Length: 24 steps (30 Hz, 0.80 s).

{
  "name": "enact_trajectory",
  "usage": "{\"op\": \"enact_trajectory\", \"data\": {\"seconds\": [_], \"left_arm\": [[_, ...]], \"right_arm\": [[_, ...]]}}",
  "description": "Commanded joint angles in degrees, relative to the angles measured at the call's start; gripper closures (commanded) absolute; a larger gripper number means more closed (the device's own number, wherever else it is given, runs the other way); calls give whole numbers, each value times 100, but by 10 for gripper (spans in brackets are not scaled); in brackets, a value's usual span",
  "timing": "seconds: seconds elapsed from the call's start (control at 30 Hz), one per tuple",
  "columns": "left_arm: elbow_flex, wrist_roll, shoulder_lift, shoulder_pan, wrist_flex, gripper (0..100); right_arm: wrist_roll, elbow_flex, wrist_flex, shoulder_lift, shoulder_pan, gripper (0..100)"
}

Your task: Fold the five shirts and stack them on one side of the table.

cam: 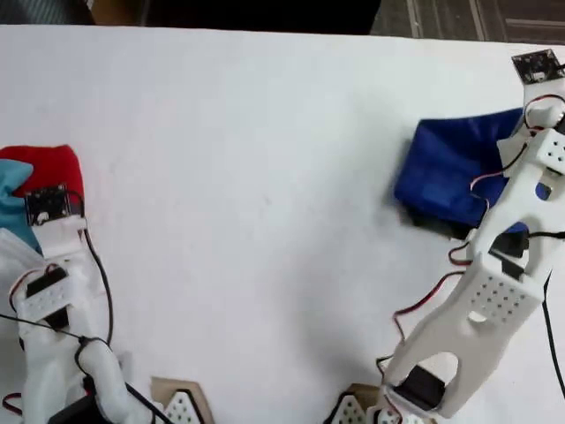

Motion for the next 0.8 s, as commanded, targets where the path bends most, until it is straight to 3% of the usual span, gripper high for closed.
{"op": "enact_trajectory", "data": {"seconds": [0.0,0.27,0.5,0.77], "left_arm": [[-13,70,-167,26,-88,974],[-13,70,-167,26,-88,974],[-13,70,-167,26,-88,974],[-13,70,-167,26,-88,974]], "right_arm": [[79,-897,101,426,127,978],[62,-1741,356,1121,145,960],[44,-2347,418,1130,242,706],[-220,-2752,910,1130,295,724]]}}
